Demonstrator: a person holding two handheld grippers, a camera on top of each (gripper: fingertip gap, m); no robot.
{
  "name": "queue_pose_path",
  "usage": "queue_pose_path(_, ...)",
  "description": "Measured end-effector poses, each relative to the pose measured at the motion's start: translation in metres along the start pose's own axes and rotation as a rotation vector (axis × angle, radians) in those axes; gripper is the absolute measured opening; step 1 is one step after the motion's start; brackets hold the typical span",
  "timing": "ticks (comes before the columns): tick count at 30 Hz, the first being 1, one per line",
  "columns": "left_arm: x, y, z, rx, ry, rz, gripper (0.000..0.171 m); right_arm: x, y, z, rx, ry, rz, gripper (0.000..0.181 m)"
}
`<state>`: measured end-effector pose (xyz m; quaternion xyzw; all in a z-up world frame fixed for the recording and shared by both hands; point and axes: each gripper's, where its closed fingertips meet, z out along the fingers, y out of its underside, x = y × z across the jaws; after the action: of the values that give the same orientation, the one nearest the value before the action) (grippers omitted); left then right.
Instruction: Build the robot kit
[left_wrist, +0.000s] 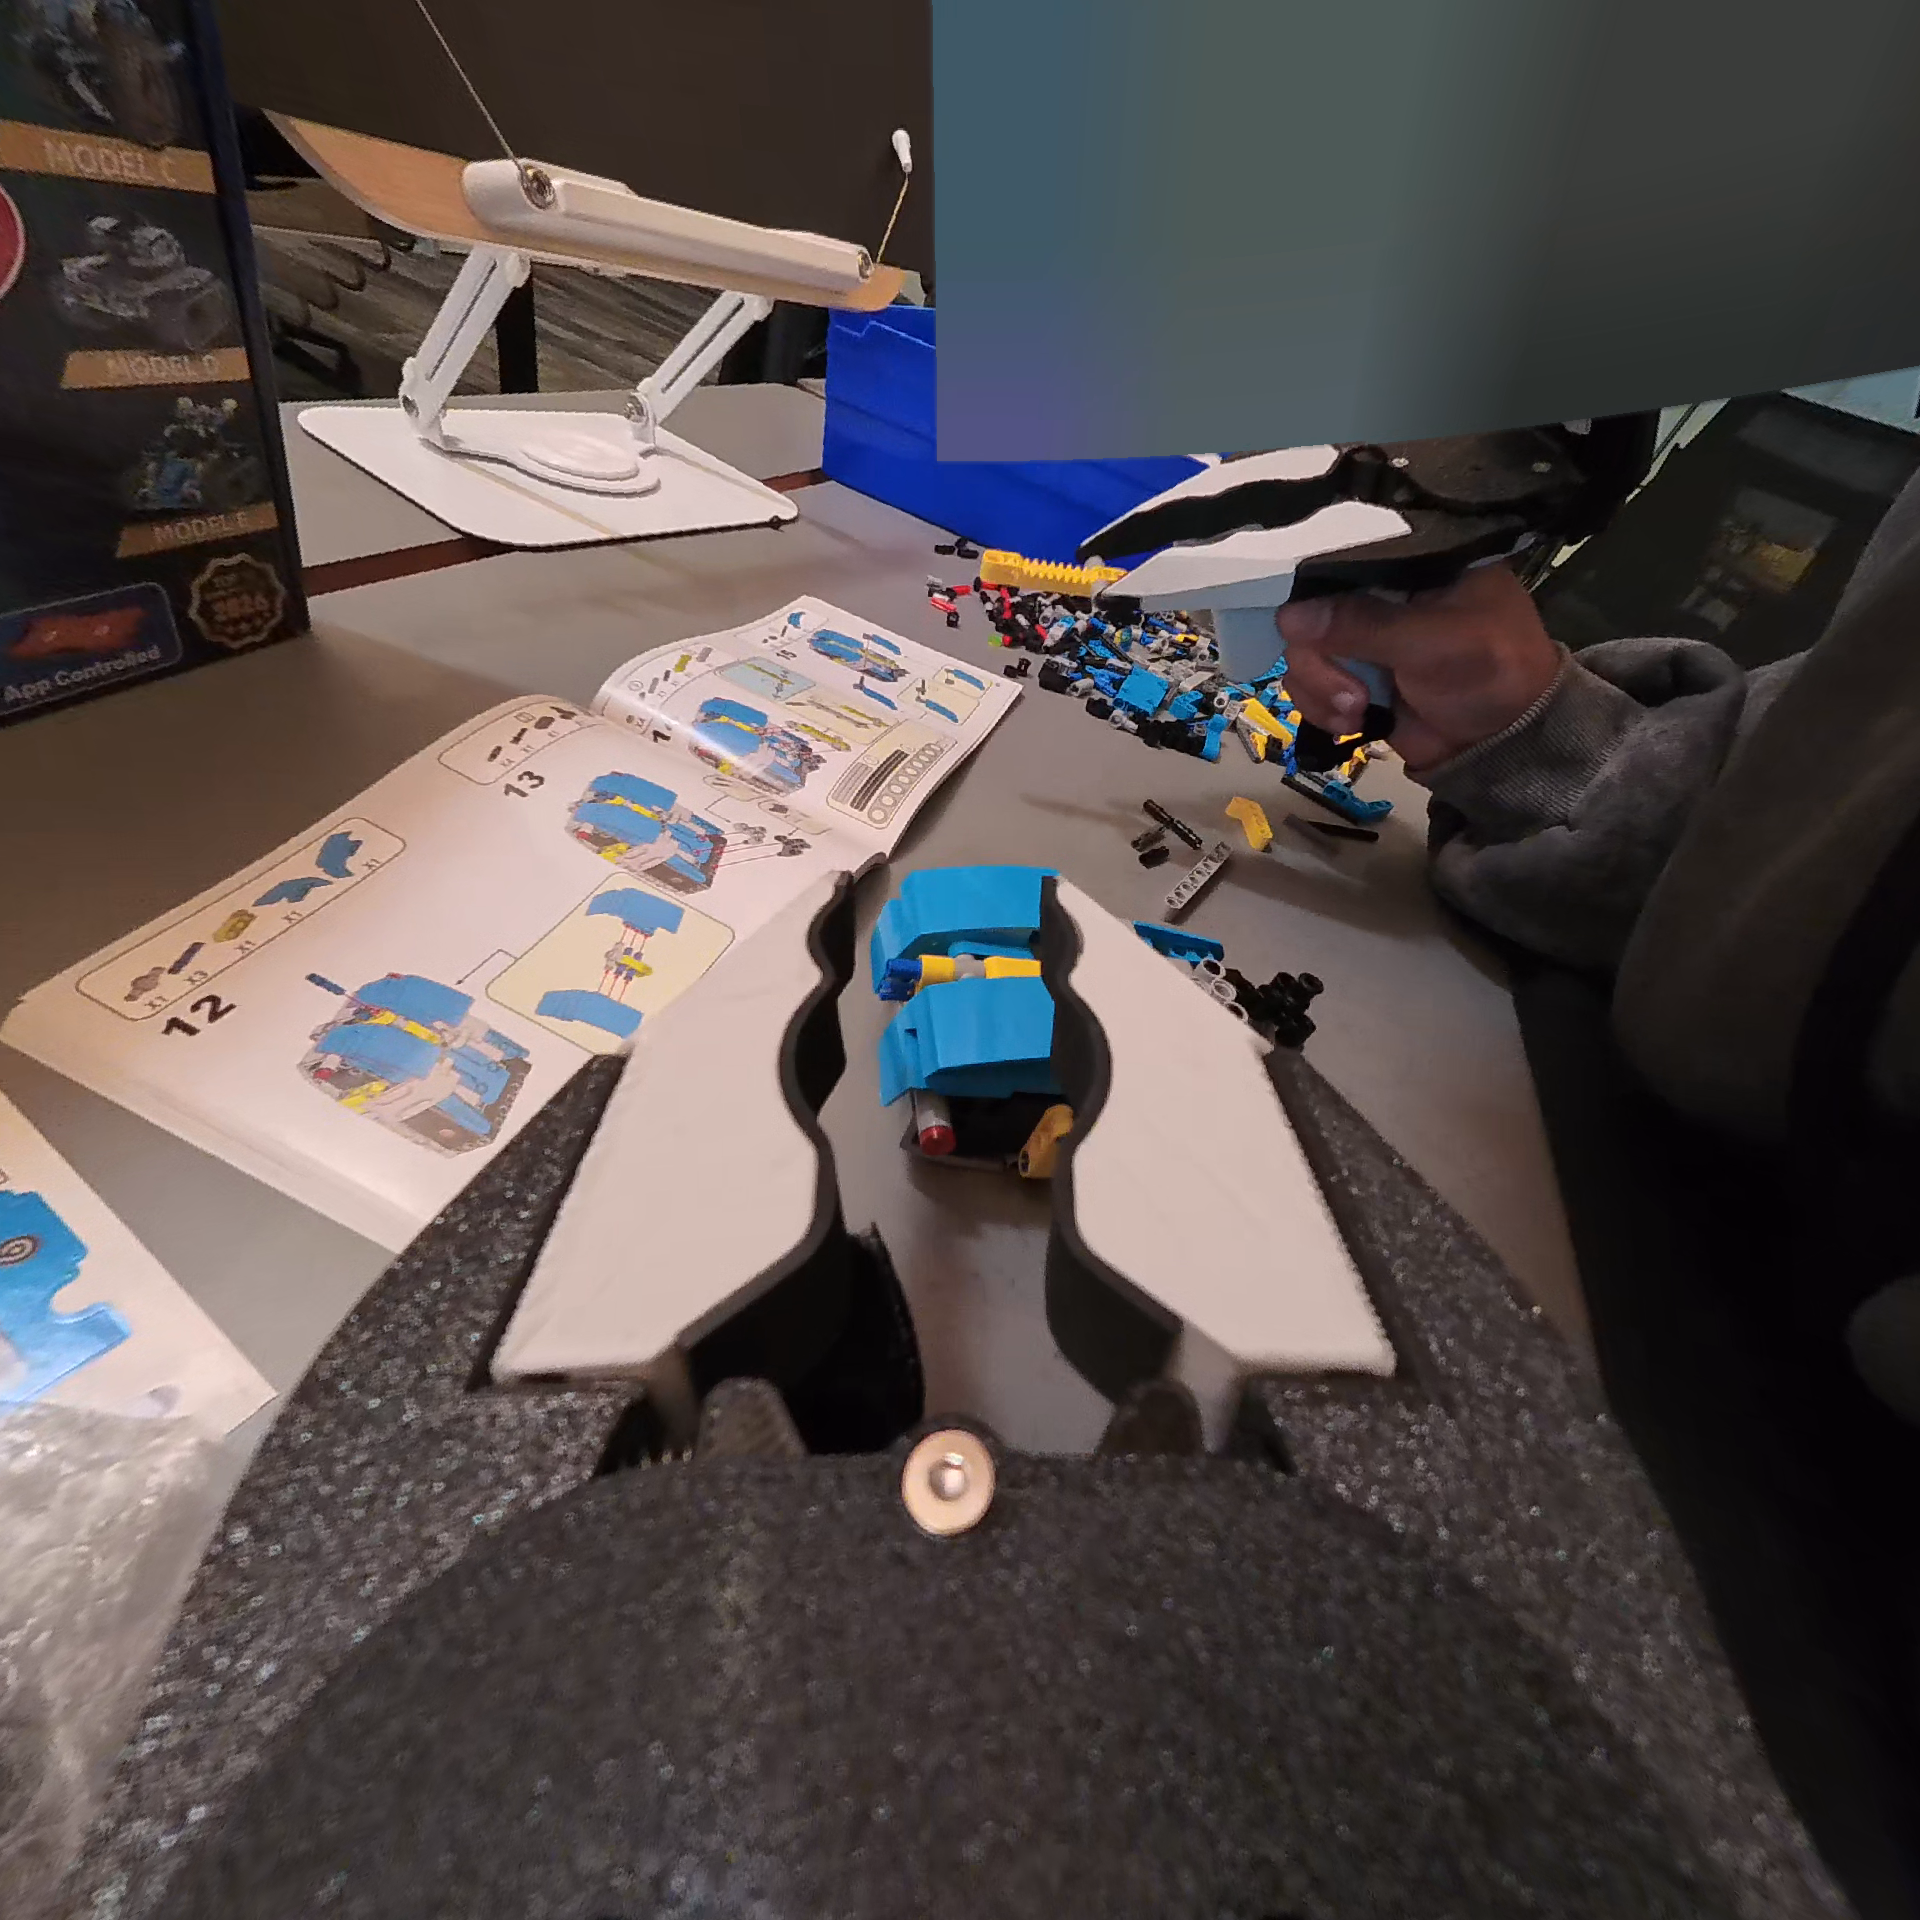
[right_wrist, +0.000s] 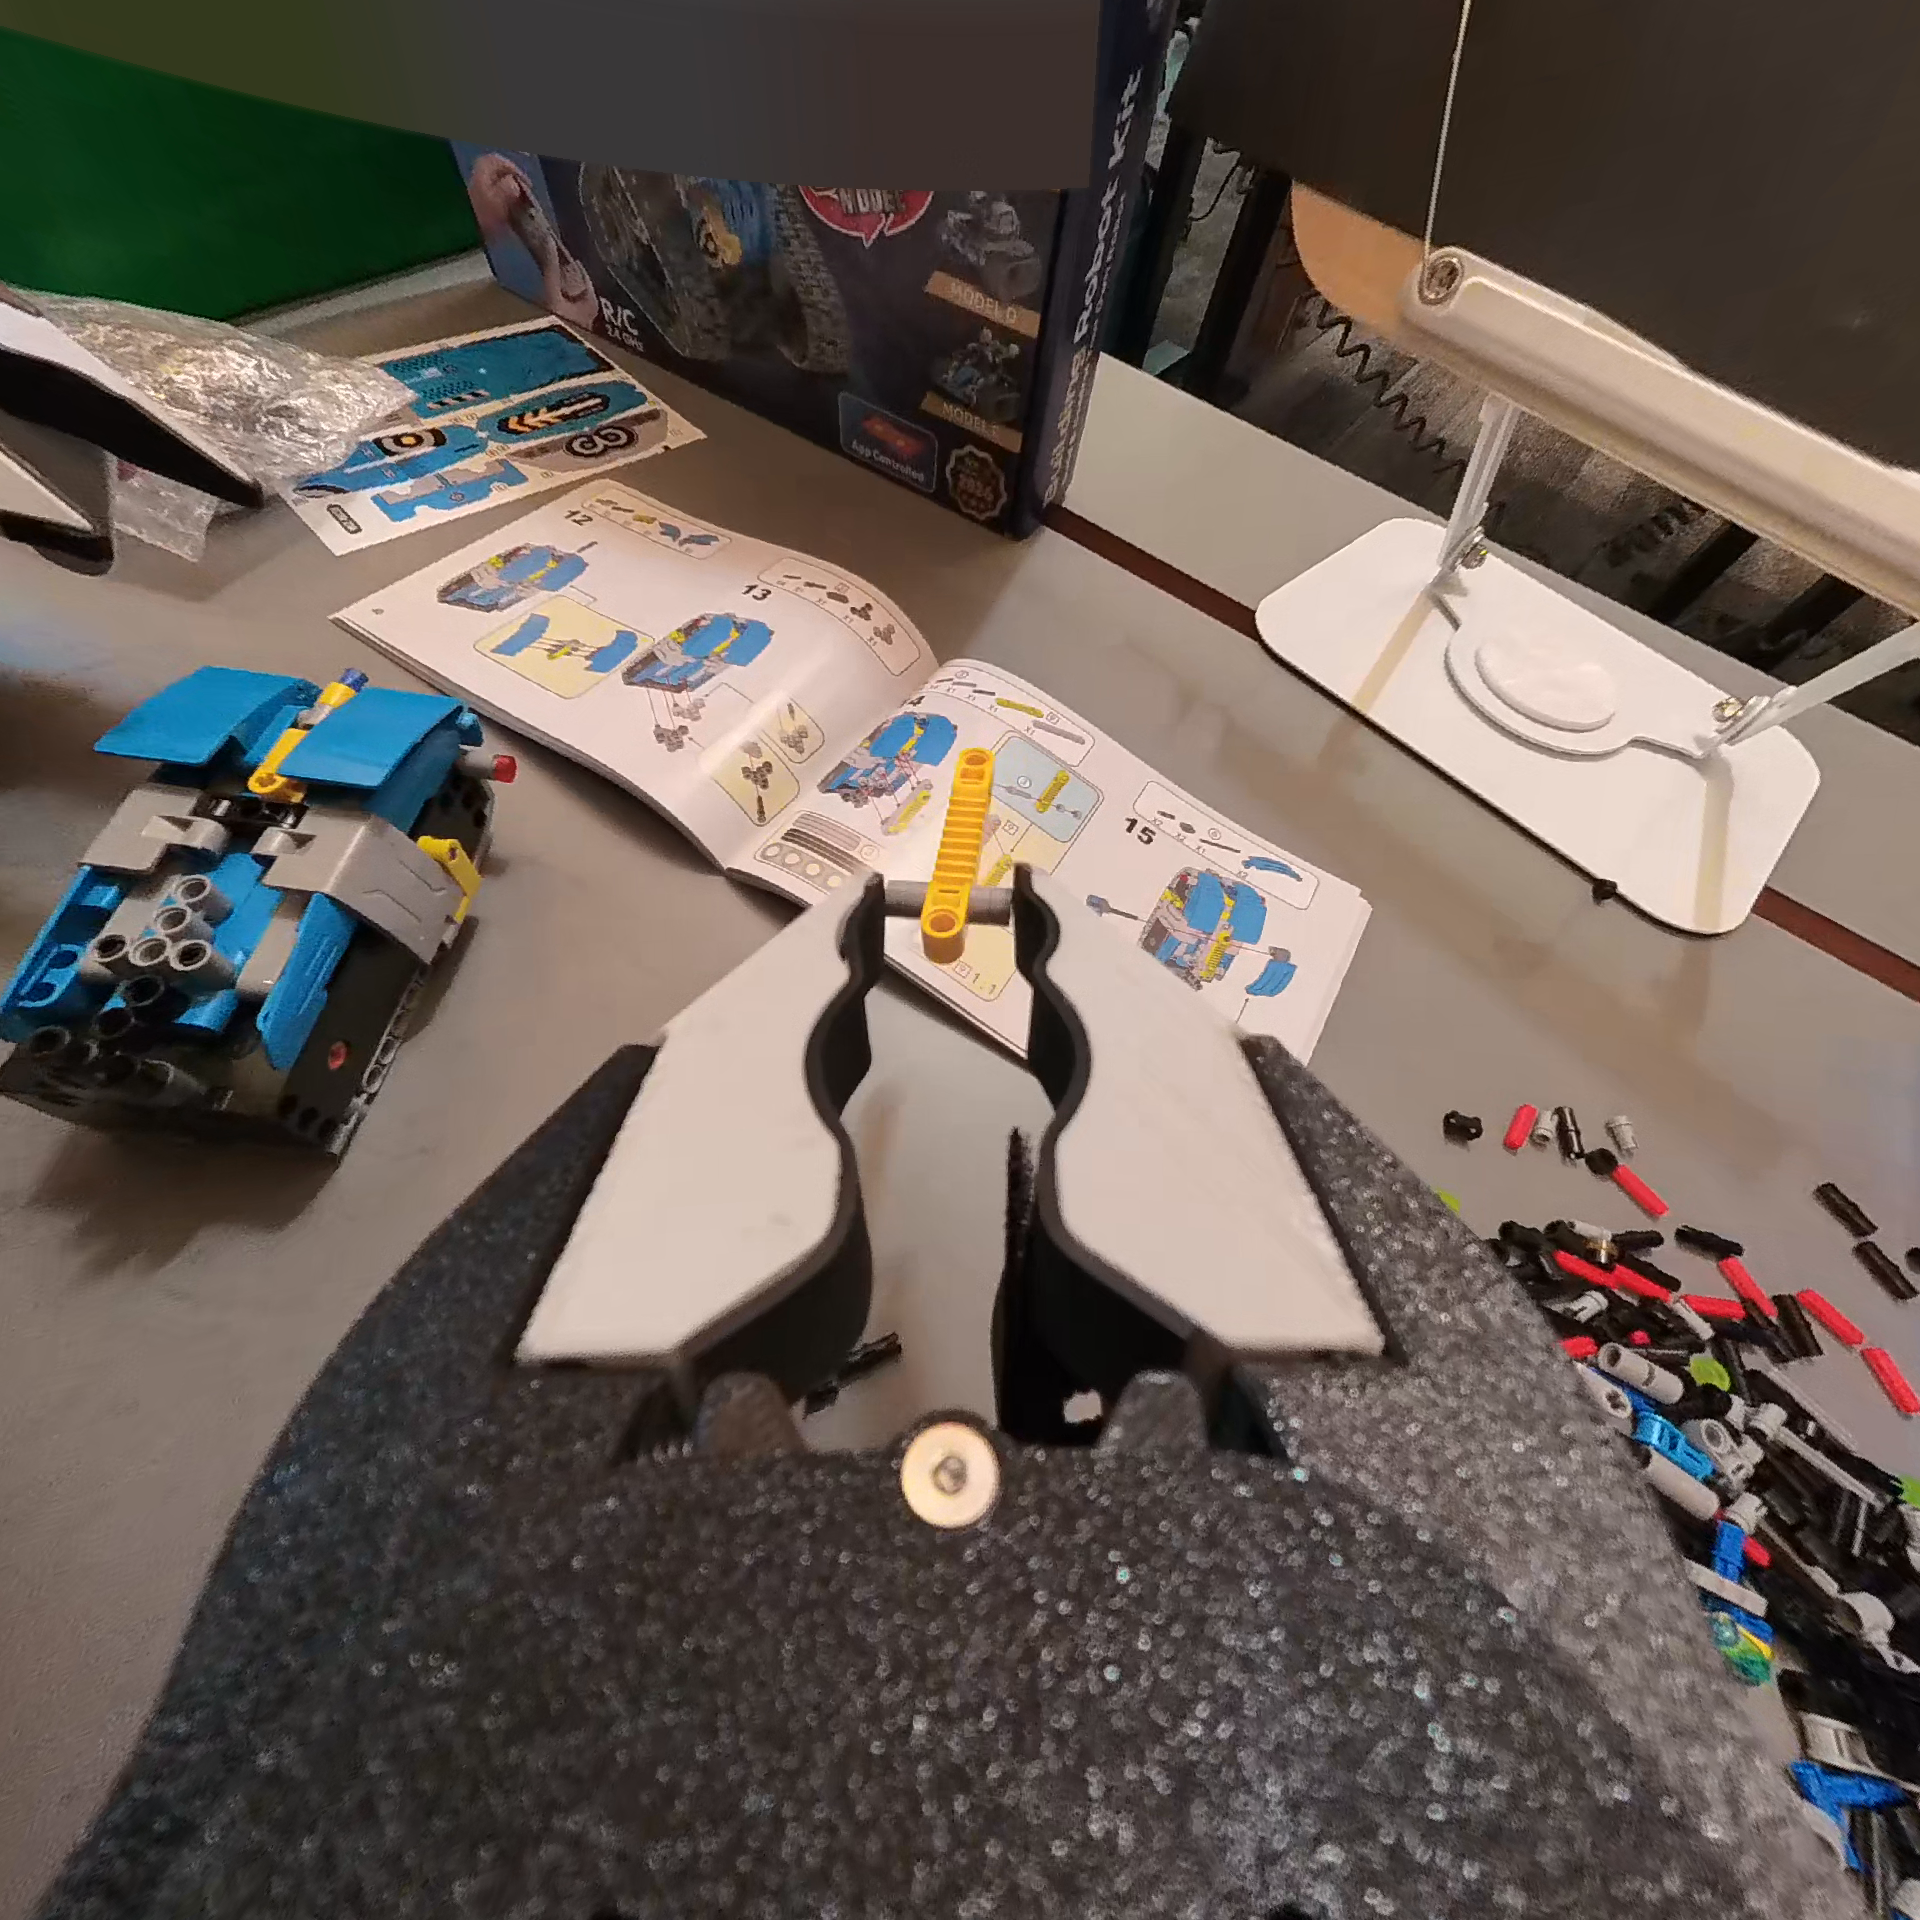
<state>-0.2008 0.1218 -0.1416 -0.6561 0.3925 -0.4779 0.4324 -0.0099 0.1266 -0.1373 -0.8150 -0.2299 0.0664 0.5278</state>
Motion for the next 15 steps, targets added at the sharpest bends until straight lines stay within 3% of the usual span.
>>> queue_pose_path(8, -0.003, 0.000, 0.000, -0.002, -0.006, -0.017, 0.035, -0.003, 0.013, -0.002, -0.026, -0.022, -0.029, 0.024)
queue_pose_path(10, -0.003, 0.000, 0.000, -0.002, -0.006, -0.021, 0.035, -0.033, 0.031, -0.012, -0.108, -0.206, -0.010, 0.024)
queue_pose_path(13, -0.003, 0.000, 0.000, -0.003, -0.011, -0.010, 0.035, -0.086, 0.046, -0.046, -0.104, -0.471, -0.136, 0.024)
queue_pose_path(15, -0.002, 0.003, 0.002, -0.020, -0.010, -0.002, 0.035, -0.104, 0.049, -0.065, -0.113, -0.608, -0.066, 0.024)
